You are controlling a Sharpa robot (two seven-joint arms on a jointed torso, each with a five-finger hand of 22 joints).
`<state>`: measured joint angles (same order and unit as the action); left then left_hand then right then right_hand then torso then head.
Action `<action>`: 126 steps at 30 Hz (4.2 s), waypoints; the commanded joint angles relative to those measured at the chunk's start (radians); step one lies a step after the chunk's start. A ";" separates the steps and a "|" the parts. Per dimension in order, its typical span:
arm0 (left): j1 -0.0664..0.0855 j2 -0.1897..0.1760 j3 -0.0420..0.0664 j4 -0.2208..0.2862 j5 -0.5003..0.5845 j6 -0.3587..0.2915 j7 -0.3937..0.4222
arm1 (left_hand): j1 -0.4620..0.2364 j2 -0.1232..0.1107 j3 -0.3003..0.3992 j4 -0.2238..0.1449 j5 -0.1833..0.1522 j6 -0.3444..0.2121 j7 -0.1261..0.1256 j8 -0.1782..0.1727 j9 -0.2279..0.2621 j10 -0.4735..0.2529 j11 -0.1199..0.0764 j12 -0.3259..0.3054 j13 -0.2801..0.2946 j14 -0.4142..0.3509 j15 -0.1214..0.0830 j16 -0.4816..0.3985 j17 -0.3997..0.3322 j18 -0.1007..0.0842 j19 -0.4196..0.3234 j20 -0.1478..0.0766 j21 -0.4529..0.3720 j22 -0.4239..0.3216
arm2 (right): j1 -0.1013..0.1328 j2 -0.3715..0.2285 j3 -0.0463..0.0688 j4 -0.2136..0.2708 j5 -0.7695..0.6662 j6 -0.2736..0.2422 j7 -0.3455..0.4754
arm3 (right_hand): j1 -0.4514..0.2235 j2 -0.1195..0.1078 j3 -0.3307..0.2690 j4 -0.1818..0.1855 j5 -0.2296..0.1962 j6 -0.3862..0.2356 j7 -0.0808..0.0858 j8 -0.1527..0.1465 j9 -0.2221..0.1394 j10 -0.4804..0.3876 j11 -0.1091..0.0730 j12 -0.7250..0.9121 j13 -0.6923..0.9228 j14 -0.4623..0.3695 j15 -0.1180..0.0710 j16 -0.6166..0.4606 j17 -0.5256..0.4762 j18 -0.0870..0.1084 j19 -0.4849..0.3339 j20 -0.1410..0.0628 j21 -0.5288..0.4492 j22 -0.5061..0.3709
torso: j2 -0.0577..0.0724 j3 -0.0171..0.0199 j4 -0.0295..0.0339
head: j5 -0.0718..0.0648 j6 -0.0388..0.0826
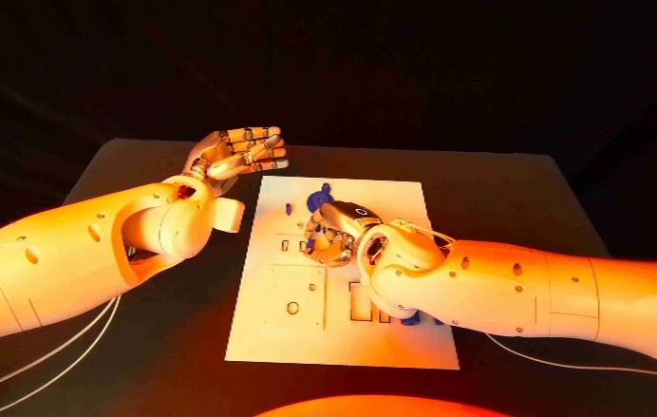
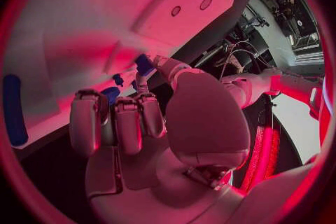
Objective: Assemble the parts on the task board
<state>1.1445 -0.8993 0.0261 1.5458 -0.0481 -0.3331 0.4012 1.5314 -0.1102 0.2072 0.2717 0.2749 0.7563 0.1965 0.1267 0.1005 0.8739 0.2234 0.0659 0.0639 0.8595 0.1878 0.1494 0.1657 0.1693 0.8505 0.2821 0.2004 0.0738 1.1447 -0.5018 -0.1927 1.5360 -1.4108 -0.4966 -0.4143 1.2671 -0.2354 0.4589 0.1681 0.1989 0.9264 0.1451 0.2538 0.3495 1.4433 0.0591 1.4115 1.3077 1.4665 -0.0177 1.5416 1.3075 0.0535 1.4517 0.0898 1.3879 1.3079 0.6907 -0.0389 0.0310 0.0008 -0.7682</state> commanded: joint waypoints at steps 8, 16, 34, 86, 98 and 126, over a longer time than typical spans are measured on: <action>0.001 0.002 0.000 0.000 0.001 0.018 0.006 | -0.002 -0.002 0.004 0.004 -0.005 -0.008 0.065 -0.005 -0.001 -0.008 0.000 -0.001 0.000 -0.007 -0.001 -0.004 0.001 0.012 0.008 0.001 0.001 -0.001 | -0.001 -0.002 0.000 0.005 -0.003 0.010 0.031 | 0.001 -0.021 -0.022 0.002 -0.008 -0.013 0.003 -0.010 -0.005 -0.021 0.005 -0.020 0.063 0.079 0.010 -0.008 0.150 -0.002 -0.003 0.008 -0.009 0.119 | 0.000 0.0000 0.0009 | 0.000 -0.001; 0.001 0.003 0.000 -0.004 -0.007 0.021 0.002 | -0.002 -0.003 0.005 0.005 -0.005 -0.010 0.065 -0.006 -0.002 -0.009 0.000 -0.001 0.000 -0.008 -0.001 -0.005 0.002 0.012 0.007 0.001 0.001 -0.002 | -0.001 -0.018 0.000 0.028 0.000 -0.046 0.062 | -0.001 -0.030 -0.080 0.016 -0.007 -0.032 0.007 -0.025 -0.012 -0.034 0.009 -0.034 0.049 0.077 0.014 -0.011 0.143 0.001 -0.010 0.012 -0.023 0.111 | -0.001 0.0001 0.0017 | 0.002 0.001; 0.014 -0.001 0.001 -0.074 -0.397 0.207 -0.252 | -0.213 -0.006 -0.138 0.010 -0.015 0.119 0.007 0.149 0.063 0.207 -0.094 0.301 0.135 0.305 -0.130 0.599 0.377 0.013 0.323 -0.128 0.282 0.136 | 0.132 -0.295 0.025 0.164 0.467 -0.021 0.454 | 0.233 0.092 -0.382 0.117 0.067 -0.105 0.038 -0.091 -0.051 -0.167 0.037 -0.149 -0.097 0.061 0.037 -0.037 0.091 0.029 -0.078 0.035 -0.157 0.033 | -0.021 0.0125 -0.0139 | 0.035 0.014; 0.087 0.236 -0.020 -0.152 -0.968 0.675 -0.958 | -0.334 0.087 -0.238 0.024 -0.003 0.059 -0.100 0.582 0.375 0.317 -0.200 1.113 0.815 0.669 -0.224 1.375 1.291 -0.064 0.429 -0.217 1.129 0.975 | 0.207 -0.391 0.027 0.023 0.682 -0.018 0.388 | 0.229 0.090 -0.356 0.119 0.098 -0.128 0.041 -0.097 -0.060 -0.210 0.038 -0.198 -0.165 0.048 0.038 -0.061 0.043 0.039 -0.099 0.034 -0.207 0.003 | -0.024 0.0206 -0.0191 | 0.051 -0.020; 0.087 0.255 -0.023 -0.174 -0.950 0.703 -0.960 | -0.332 0.096 -0.236 0.023 -0.001 0.059 -0.100 0.579 0.376 0.307 -0.199 1.108 0.806 0.670 -0.223 1.376 1.293 -0.065 0.430 -0.215 1.134 0.980 | 0.207 -0.386 0.027 0.027 0.677 -0.014 0.387 | 0.228 0.090 -0.352 0.119 0.099 -0.128 0.040 -0.096 -0.060 -0.218 0.037 -0.209 -0.178 0.045 0.037 -0.067 0.034 0.042 -0.104 0.034 -0.219 -0.005 | -0.025 0.0213 -0.0189 | 0.048 -0.020; 0.086 0.271 -0.030 -0.187 -0.953 0.736 -0.967 | -0.278 0.124 -0.209 0.021 0.006 0.063 -0.102 0.572 0.385 0.293 -0.200 1.107 0.802 0.671 -0.223 1.379 1.298 -0.065 0.424 -0.213 1.143 0.989 | 0.207 -0.382 0.027 0.041 0.632 -0.008 0.372 | 0.227 0.090 -0.346 0.119 0.099 -0.123 0.039 -0.093 -0.059 -0.217 0.036 -0.211 -0.182 0.045 0.036 -0.069 0.031 0.042 -0.104 0.033 -0.221 -0.005 | -0.025 0.0216 -0.0187 | 0.043 -0.028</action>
<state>1.2299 -0.6313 -0.0041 1.3587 -1.0060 0.3857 -0.5633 1.2462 0.0172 -0.0072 0.2914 0.2746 0.8205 0.0963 0.7016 0.4850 1.1739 0.0233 1.1732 0.8643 1.4651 -0.0352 1.5244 1.3076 0.1154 1.2739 0.0660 1.3390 1.0624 1.3515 -0.8842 -0.1660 1.5748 -0.7543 -0.5200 -0.0432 1.4966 -0.1385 0.1069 0.2897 0.2941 0.8070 0.1857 0.1575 0.2913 1.2326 0.0950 1.2056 1.1262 1.4684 0.0196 1.4777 1.3073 0.0847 1.3553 0.1217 1.1713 1.3031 0.6665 -0.0170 0.0122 0.0439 -0.7947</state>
